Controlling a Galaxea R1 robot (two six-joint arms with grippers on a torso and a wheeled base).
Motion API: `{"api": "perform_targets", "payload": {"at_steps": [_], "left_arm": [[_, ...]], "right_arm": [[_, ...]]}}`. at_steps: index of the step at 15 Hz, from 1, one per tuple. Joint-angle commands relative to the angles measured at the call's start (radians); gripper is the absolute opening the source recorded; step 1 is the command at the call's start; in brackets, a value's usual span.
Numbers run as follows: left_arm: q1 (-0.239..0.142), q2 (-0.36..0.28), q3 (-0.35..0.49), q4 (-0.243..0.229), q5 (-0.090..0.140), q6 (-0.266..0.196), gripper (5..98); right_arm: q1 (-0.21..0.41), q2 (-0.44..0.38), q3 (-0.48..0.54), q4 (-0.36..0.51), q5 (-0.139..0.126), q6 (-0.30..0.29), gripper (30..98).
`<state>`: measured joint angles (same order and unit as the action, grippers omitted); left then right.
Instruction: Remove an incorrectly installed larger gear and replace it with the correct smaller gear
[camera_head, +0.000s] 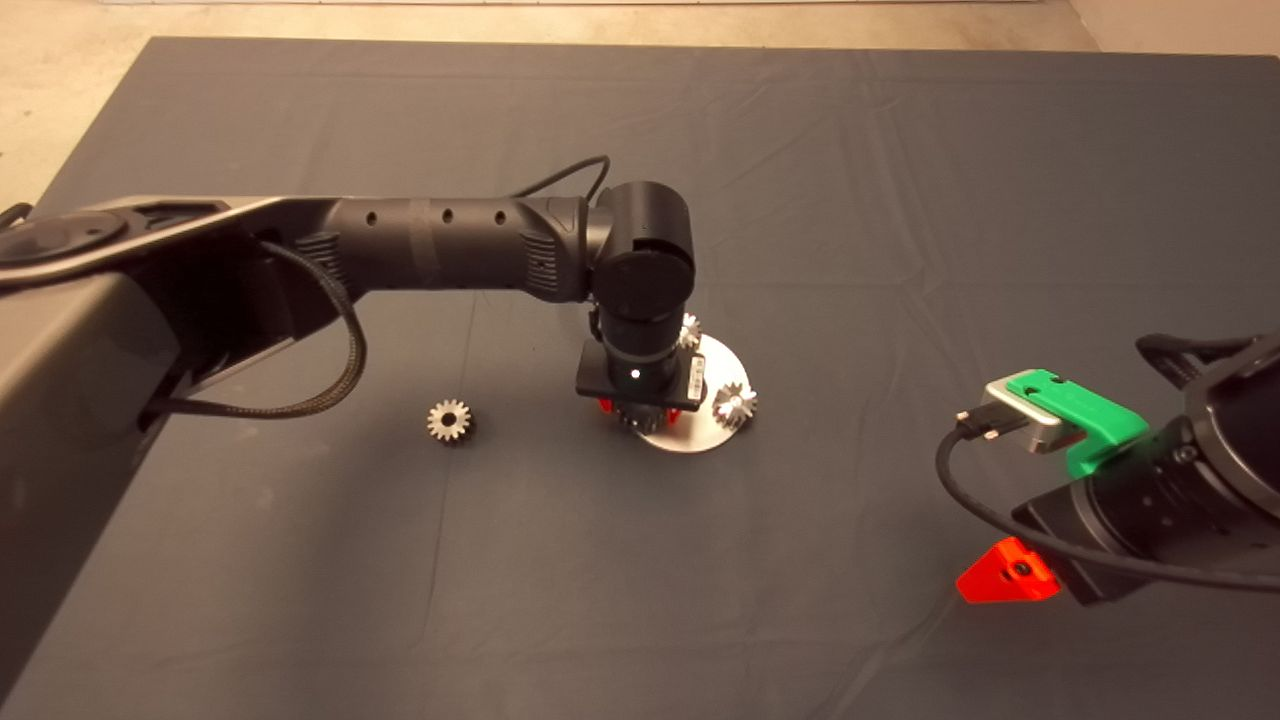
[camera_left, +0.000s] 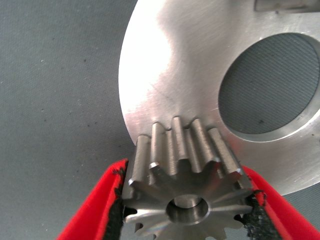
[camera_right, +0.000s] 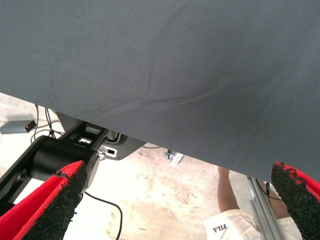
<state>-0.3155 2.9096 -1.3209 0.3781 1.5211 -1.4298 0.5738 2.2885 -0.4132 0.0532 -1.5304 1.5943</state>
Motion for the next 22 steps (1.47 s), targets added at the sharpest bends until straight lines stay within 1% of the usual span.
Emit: {"api": "perform_targets", "payload": {"at_steps": [1,11,18,19,21,22], "left_arm": [[-0.008,0.004,0.007,0.033,0.137,0.006,51.1],[-0.008,0.012,0.011,0.030,0.137,0.000,46.9],[-0.020,0.012,0.009,0.016,0.137,-0.003,46.9],[-0.031,0.013,0.010,0.012,0.137,-0.004,46.8],[-0.068,0.012,0.010,-0.015,0.137,-0.004,46.8],[-0.087,0.012,0.012,-0.019,0.137,-0.004,46.8]], "right_arm": [[0.015,0.000,0.002,0.034,0.003,-0.004,97.7],[0.014,0.000,0.002,0.034,0.003,-0.004,97.7],[0.014,0.000,0.002,0.034,0.003,-0.003,97.7],[0.014,0.000,0.002,0.034,0.003,-0.004,97.7],[0.014,0.000,0.002,0.034,0.003,-0.003,97.7],[0.014,0.000,0.002,0.034,0.003,-0.003,97.7]]}}
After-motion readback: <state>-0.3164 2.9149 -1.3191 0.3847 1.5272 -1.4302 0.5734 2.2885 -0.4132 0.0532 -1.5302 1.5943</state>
